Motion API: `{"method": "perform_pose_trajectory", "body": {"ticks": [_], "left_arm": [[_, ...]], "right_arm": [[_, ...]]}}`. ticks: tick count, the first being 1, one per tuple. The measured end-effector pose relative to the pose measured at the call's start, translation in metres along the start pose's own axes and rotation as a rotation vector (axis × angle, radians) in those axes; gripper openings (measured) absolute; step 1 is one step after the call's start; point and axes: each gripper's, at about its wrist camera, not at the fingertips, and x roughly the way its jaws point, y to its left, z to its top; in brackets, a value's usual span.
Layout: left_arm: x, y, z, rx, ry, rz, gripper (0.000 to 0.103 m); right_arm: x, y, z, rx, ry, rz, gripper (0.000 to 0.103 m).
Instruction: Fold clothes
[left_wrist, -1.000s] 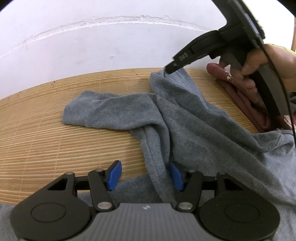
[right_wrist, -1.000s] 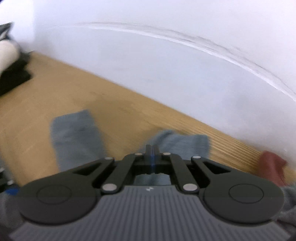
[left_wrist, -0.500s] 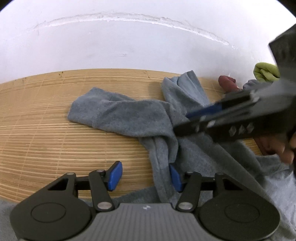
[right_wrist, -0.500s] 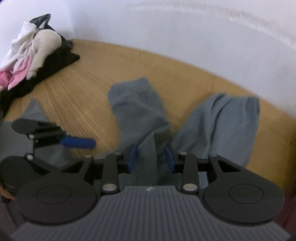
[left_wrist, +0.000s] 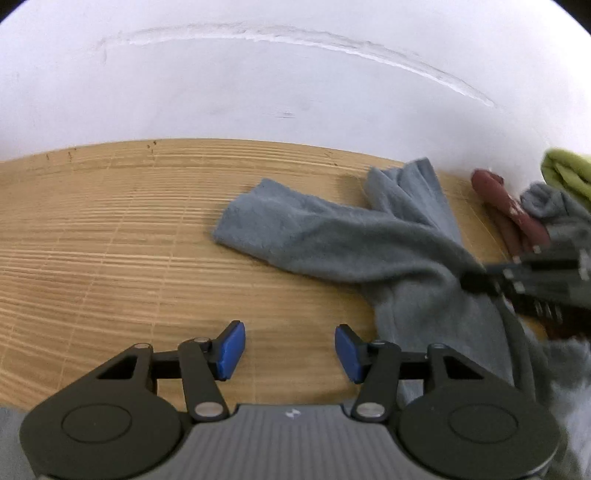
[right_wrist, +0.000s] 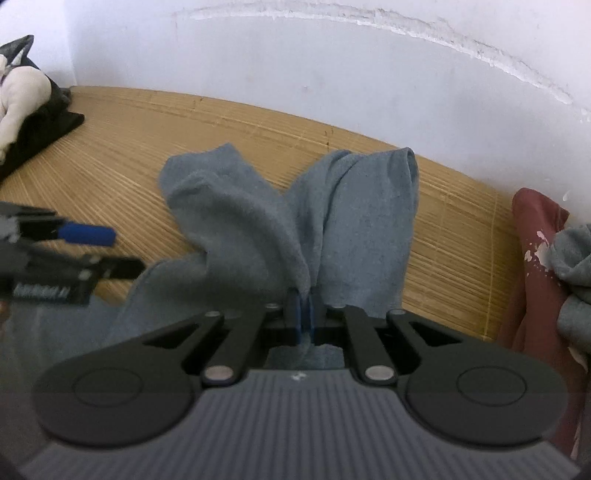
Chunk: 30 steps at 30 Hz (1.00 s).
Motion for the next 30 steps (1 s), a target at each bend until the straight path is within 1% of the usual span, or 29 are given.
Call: {"method": "perform_pose_trajectory", "body": {"ticks": [2, 4, 5, 6, 7, 8, 9, 10, 12, 15, 18, 21, 24, 25, 26, 27, 28, 30], "left_arm": [[0.007, 0.007, 0.010, -0.015, 0.005, -0.003, 0.056], [0.011, 0.013, 0.019, -0.026, 0.002, -0.003, 0.056], [0.012, 0.015, 0.022, -0.037, -0.001, -0.009, 0.056], [0.013, 0.017, 0.024, -0.047, -0.003, -0.014, 0.056], [0.014, 0.017, 0.025, -0.054, -0.005, -0.015, 0.056], [0.015, 0.017, 0.026, -0.060, -0.006, -0.015, 0.056], [0.016, 0.016, 0.025, -0.062, -0.005, -0.013, 0.056], [0.017, 0.016, 0.022, -0.062, -0.001, -0.013, 0.056], [0.016, 0.015, 0.018, -0.055, 0.004, -0.014, 0.056], [0.012, 0.013, 0.015, -0.035, 0.002, -0.018, 0.056], [0.007, 0.016, 0.013, -0.035, -0.005, -0.032, 0.056], [0.006, 0.015, 0.012, -0.040, -0.005, -0.032, 0.056], [0.006, 0.014, 0.010, -0.040, -0.001, -0.035, 0.056], [0.006, 0.014, 0.010, -0.040, 0.000, -0.035, 0.056], [0.005, 0.013, 0.010, -0.035, -0.003, -0.033, 0.056], [0.005, 0.012, 0.009, -0.028, -0.003, -0.030, 0.056], [0.005, 0.011, 0.009, -0.023, -0.004, -0.030, 0.056], [0.005, 0.009, 0.009, -0.016, -0.004, -0.032, 0.056]], "right_arm": [[-0.005, 0.003, 0.002, -0.001, -0.013, -0.020, 0.012], [-0.018, 0.014, 0.015, -0.080, -0.103, -0.038, 0.013], [-0.024, 0.020, 0.021, -0.119, -0.148, -0.047, 0.017], [-0.025, 0.024, 0.027, -0.150, -0.173, -0.035, 0.027], [-0.021, 0.027, 0.036, -0.174, -0.174, -0.010, 0.037], [-0.013, 0.031, 0.045, -0.190, -0.158, 0.020, 0.040], [-0.002, 0.034, 0.054, -0.206, -0.135, 0.059, 0.041], [0.012, 0.037, 0.063, -0.223, -0.110, 0.088, 0.041], [0.040, 0.040, 0.075, -0.230, -0.060, 0.113, 0.041], [0.070, 0.031, 0.085, -0.147, 0.010, 0.172, 0.041], [0.083, 0.025, 0.086, -0.071, 0.047, 0.229, 0.041], [0.090, 0.027, 0.080, -0.098, 0.079, 0.222, 0.041], [0.092, 0.028, 0.074, -0.143, 0.082, 0.223, 0.041], [0.091, 0.029, 0.073, -0.151, 0.074, 0.227, 0.040], [0.090, 0.030, 0.072, -0.159, 0.067, 0.231, 0.035], [0.089, 0.031, 0.071, -0.166, 0.059, 0.234, 0.014], [0.086, 0.031, 0.071, -0.166, 0.041, 0.227, 0.004], [0.081, 0.030, 0.073, -0.161, -0.005, 0.226, 0.003]]}}
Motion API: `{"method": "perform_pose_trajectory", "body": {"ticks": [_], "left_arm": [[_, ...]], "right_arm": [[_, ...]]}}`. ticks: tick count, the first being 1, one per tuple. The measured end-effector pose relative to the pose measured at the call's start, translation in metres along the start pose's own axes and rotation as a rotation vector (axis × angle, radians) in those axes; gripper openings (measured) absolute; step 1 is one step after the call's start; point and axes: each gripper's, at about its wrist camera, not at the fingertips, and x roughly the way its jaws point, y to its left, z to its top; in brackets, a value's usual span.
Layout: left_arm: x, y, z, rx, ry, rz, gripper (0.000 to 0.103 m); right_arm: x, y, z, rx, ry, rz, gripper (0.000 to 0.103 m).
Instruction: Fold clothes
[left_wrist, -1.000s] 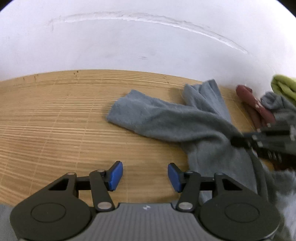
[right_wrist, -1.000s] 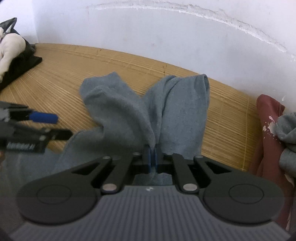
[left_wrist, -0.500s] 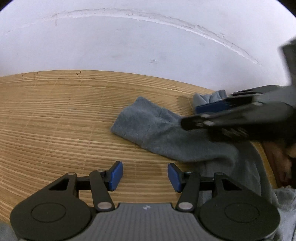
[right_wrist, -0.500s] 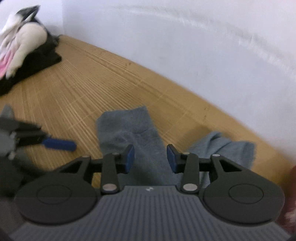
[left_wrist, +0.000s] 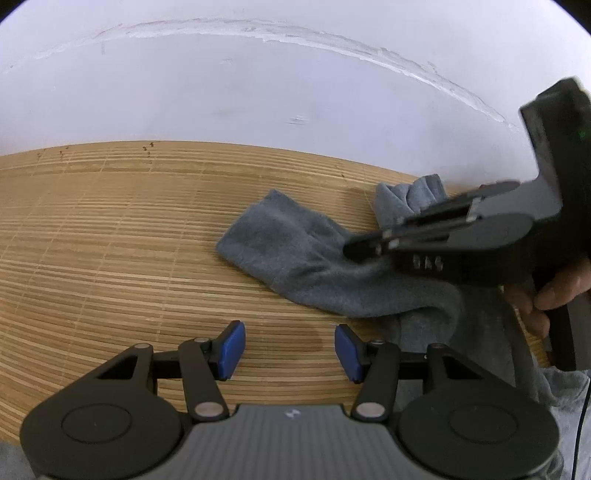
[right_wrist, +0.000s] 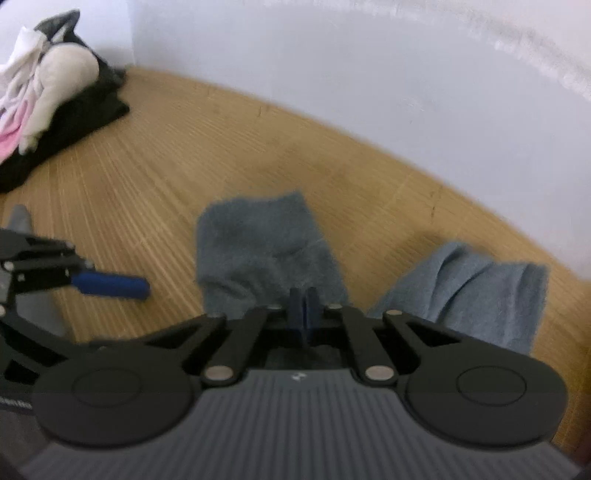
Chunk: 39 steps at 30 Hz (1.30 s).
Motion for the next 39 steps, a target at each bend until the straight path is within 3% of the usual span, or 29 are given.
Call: {"method": "perform_pose_trajectory", "body": {"ticks": [3, 6, 8, 12, 18, 26, 27, 29, 30, 36, 39], "left_arm": [[0.001, -0.001, 0.000, -0.003, -0.002, -0.001, 0.056], [0.001, -0.001, -0.001, -0.011, -0.002, -0.005, 0.056], [0.001, -0.002, -0.001, -0.015, -0.003, -0.006, 0.056], [0.002, -0.002, -0.003, -0.014, -0.005, -0.008, 0.056], [0.001, -0.002, -0.005, -0.004, -0.005, -0.011, 0.056], [0.002, -0.002, -0.006, -0.005, -0.007, -0.015, 0.056], [0.002, -0.003, -0.006, -0.006, -0.008, -0.015, 0.056], [0.002, -0.003, -0.005, -0.005, -0.008, -0.015, 0.056], [0.002, -0.004, -0.006, -0.004, -0.008, -0.015, 0.056], [0.001, -0.002, -0.005, -0.018, -0.007, -0.022, 0.056], [0.001, -0.001, -0.005, -0.028, -0.008, -0.024, 0.056]], "right_arm": [[-0.012, -0.004, 0.006, 0.037, -0.058, 0.005, 0.003], [-0.014, -0.009, 0.012, 0.063, -0.010, 0.060, 0.006], [-0.015, -0.003, 0.010, 0.013, 0.003, 0.022, 0.007], [-0.013, 0.009, 0.004, -0.098, 0.005, -0.045, 0.029], [-0.004, 0.012, 0.002, -0.149, 0.042, -0.037, 0.033], [0.013, 0.002, 0.000, -0.122, 0.107, -0.022, 0.030], [0.013, 0.000, -0.001, -0.103, 0.104, -0.004, 0.027], [0.011, -0.004, 0.000, -0.044, 0.098, 0.034, 0.010], [0.010, -0.003, 0.000, -0.029, 0.079, 0.026, 0.003], [-0.037, -0.011, 0.018, 0.077, -0.163, 0.056, 0.003], [-0.046, -0.011, 0.029, 0.043, -0.116, 0.098, 0.005]]}}
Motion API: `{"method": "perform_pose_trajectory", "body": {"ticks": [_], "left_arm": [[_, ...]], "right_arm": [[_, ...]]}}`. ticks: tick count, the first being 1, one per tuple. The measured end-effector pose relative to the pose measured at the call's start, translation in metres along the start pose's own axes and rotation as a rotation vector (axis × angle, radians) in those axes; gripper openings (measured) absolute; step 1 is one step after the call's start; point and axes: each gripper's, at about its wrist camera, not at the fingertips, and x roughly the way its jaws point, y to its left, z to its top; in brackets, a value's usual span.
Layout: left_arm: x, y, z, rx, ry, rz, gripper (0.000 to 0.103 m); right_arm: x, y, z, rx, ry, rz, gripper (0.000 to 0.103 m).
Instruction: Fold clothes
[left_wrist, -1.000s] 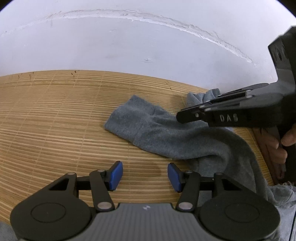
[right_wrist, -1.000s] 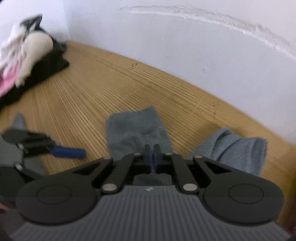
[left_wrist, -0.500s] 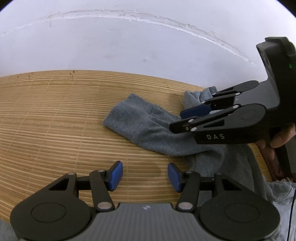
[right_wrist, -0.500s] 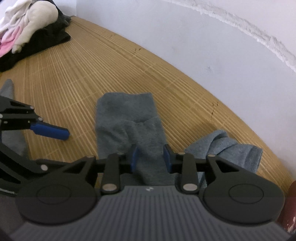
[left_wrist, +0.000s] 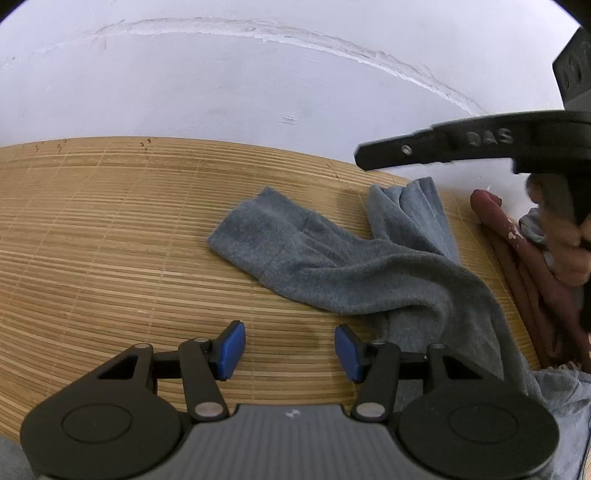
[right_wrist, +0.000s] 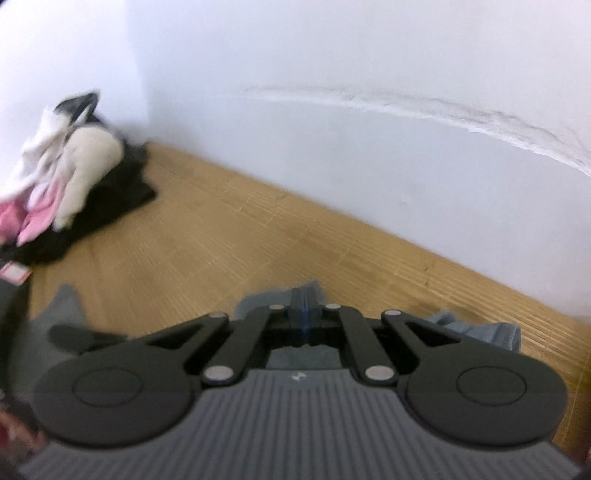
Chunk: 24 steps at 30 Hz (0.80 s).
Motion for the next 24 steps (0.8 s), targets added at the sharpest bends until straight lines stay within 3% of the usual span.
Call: {"method": "perform_pose_trajectory", "body": {"ticks": [2, 3, 4, 5, 8, 19, 20, 22, 24], "left_arm": [[0.000, 0.000, 0.000, -0.007, -0.001, -0.002, 0.056], [0.000, 0.000, 0.000, -0.010, -0.001, -0.005, 0.056], [0.000, 0.000, 0.000, -0.013, -0.002, -0.008, 0.056], [0.001, -0.001, 0.000, -0.015, -0.005, -0.010, 0.056], [0.001, -0.002, -0.002, -0.017, -0.012, -0.013, 0.056], [-0.003, 0.001, -0.005, -0.004, -0.013, -0.024, 0.056], [-0.003, 0.001, -0.005, -0.004, -0.014, -0.025, 0.056], [-0.003, 0.002, -0.006, -0.005, -0.018, -0.027, 0.056], [-0.003, 0.002, -0.006, -0.007, -0.022, -0.028, 0.056]], "right_arm": [[0.006, 0.009, -0.004, -0.114, 0.083, -0.053, 0.009], [0.009, 0.015, -0.009, -0.175, 0.121, -0.094, 0.022], [0.013, 0.017, -0.015, -0.222, 0.150, -0.124, 0.027], [0.017, 0.019, -0.022, -0.269, 0.179, -0.154, 0.027], [0.030, 0.017, -0.036, -0.250, 0.262, -0.126, 0.027], [0.034, 0.016, -0.037, -0.248, 0.267, -0.175, 0.031], [0.028, 0.015, -0.036, -0.225, 0.256, -0.175, 0.033], [0.028, 0.016, -0.039, -0.216, 0.257, -0.181, 0.050], [0.029, 0.015, -0.044, -0.230, 0.261, -0.182, 0.051]]}}
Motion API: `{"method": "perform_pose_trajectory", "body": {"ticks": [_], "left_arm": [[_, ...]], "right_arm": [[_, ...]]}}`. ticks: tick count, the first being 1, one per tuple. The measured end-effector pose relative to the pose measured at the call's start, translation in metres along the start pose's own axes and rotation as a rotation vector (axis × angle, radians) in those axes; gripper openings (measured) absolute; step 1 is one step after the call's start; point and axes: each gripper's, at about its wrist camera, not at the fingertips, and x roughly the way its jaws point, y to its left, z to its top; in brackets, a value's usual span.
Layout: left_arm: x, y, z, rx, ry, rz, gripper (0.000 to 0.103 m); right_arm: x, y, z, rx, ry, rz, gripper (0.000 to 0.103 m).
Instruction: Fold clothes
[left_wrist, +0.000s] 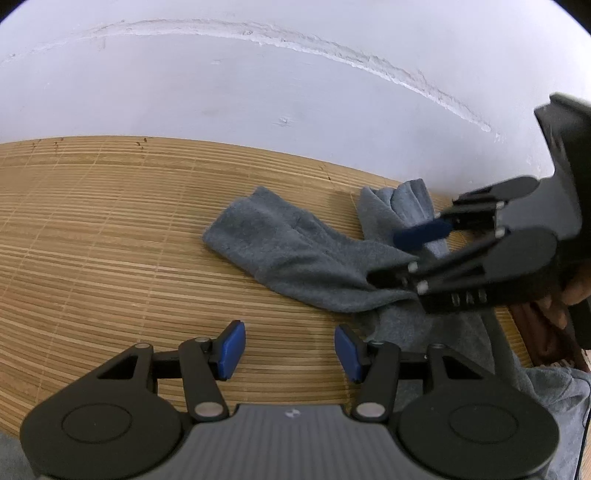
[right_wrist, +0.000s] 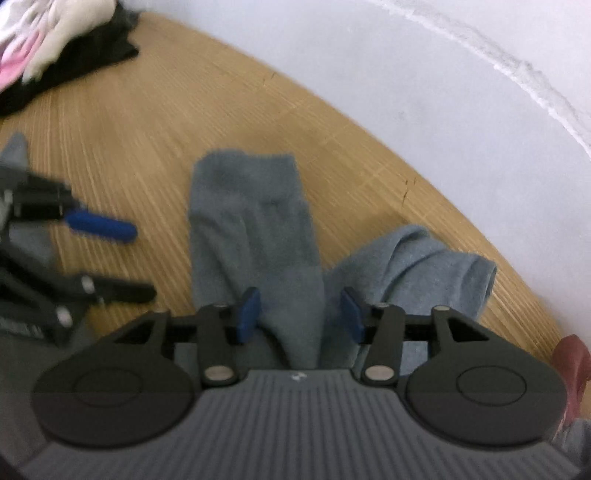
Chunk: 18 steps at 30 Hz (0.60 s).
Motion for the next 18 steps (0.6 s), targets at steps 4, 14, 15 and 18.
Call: {"method": "perform_pose_trajectory", "body": {"ticks": [4, 14, 15, 18], "left_arm": [[0.000, 0.000, 0.000, 0.007, -0.001, -0.002, 0.056], [-0.001, -0.006, -0.002, 0.020, -0.009, -0.004, 0.056], [-0.001, -0.006, -0.002, 0.021, -0.009, -0.005, 0.056], [-0.001, -0.005, -0.002, 0.009, -0.011, -0.010, 0.056]], "right_arm": [[0.002, 0.009, -0.005, -0.076, -0.031, -0.031, 0.051], [0.018, 0.025, 0.005, -0.237, -0.004, -0.018, 0.019], [0.018, 0.025, 0.006, -0.231, 0.005, -0.003, 0.018], [0.021, 0.024, 0.010, -0.198, 0.025, 0.022, 0.009]]}}
